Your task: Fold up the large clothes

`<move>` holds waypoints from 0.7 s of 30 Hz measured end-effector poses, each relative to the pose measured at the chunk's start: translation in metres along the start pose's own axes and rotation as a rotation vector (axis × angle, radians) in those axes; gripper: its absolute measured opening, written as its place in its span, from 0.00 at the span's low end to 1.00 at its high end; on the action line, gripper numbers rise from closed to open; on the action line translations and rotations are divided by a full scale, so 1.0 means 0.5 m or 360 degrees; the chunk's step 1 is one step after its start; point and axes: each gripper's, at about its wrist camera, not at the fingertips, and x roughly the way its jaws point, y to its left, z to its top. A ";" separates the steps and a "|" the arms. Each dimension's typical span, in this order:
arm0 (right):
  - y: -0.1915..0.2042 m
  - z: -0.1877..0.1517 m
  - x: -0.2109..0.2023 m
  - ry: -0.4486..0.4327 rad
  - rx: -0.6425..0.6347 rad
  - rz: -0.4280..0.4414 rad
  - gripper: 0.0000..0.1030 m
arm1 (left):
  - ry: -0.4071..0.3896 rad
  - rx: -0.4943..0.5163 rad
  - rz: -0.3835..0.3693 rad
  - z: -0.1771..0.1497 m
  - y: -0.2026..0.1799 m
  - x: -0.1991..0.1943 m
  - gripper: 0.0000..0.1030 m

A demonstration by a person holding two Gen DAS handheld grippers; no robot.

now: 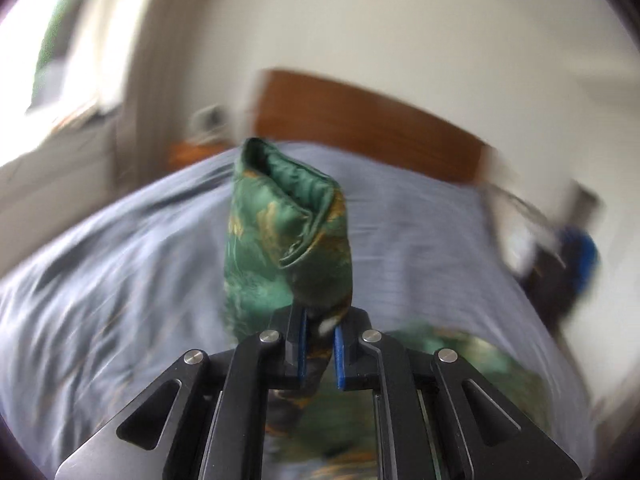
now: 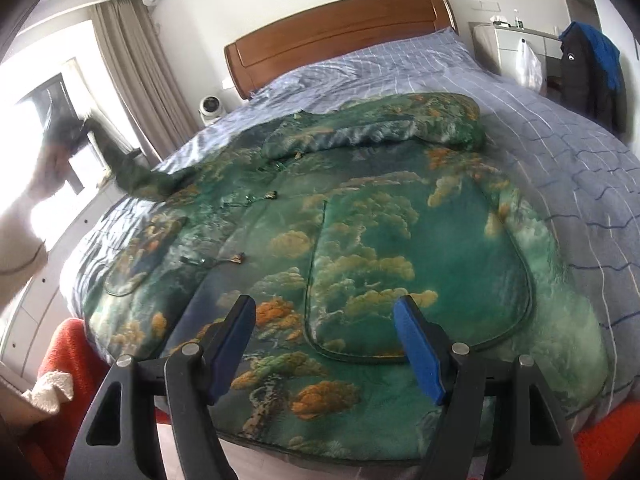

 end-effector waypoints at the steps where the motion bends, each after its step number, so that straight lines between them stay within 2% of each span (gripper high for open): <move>1: -0.001 0.000 -0.005 -0.0015 0.0002 0.0010 0.69 | 0.0001 0.0087 -0.0070 0.006 -0.068 0.007 0.08; 2: -0.003 0.001 -0.008 -0.0024 0.0006 0.0018 0.69 | 0.0013 0.0197 -0.0179 0.003 -0.166 0.022 0.08; 5: -0.016 0.001 -0.018 -0.0046 0.0044 0.0039 0.69 | 0.0086 0.0413 -0.0374 -0.045 -0.368 0.076 0.08; 8: -0.040 0.001 -0.030 -0.0074 0.0120 0.0062 0.69 | 0.0206 0.0593 -0.0485 -0.137 -0.523 0.147 0.08; 10: -0.056 0.002 -0.037 -0.0090 0.0167 0.0071 0.69 | 0.0298 0.0656 -0.0522 -0.200 -0.578 0.190 0.08; 12: -0.075 0.001 -0.045 -0.0107 0.0225 0.0073 0.70 | 0.0411 0.0760 -0.0522 -0.291 -0.633 0.241 0.08; 13: -0.084 0.001 -0.049 -0.0115 0.0253 0.0076 0.71 | 0.0456 0.0805 -0.0509 -0.325 -0.646 0.261 0.11; 14: -0.094 0.001 -0.052 -0.0124 0.0287 0.0076 0.71 | 0.0547 0.0864 -0.0473 -0.381 -0.662 0.292 0.15; 15: -0.105 0.001 -0.054 -0.0131 0.0323 0.0078 0.71 | 0.0621 0.0890 -0.0449 -0.415 -0.667 0.312 0.24; 16: -0.114 0.001 -0.056 -0.0135 0.0349 0.0079 0.71 | 0.0698 0.0911 -0.0427 -0.447 -0.673 0.327 0.39; 17: -0.123 0.000 -0.057 -0.0138 0.0380 0.0080 0.71 | 0.0778 0.0931 -0.0396 -0.475 -0.670 0.344 0.45; 19: -0.137 0.000 -0.057 -0.0140 0.0429 0.0081 0.71 | 0.0810 0.0971 -0.0381 -0.509 -0.676 0.324 0.55; 21: -0.143 0.000 -0.058 -0.0147 0.0450 0.0084 0.71 | 0.0792 0.0958 -0.0436 -0.512 -0.652 0.281 0.74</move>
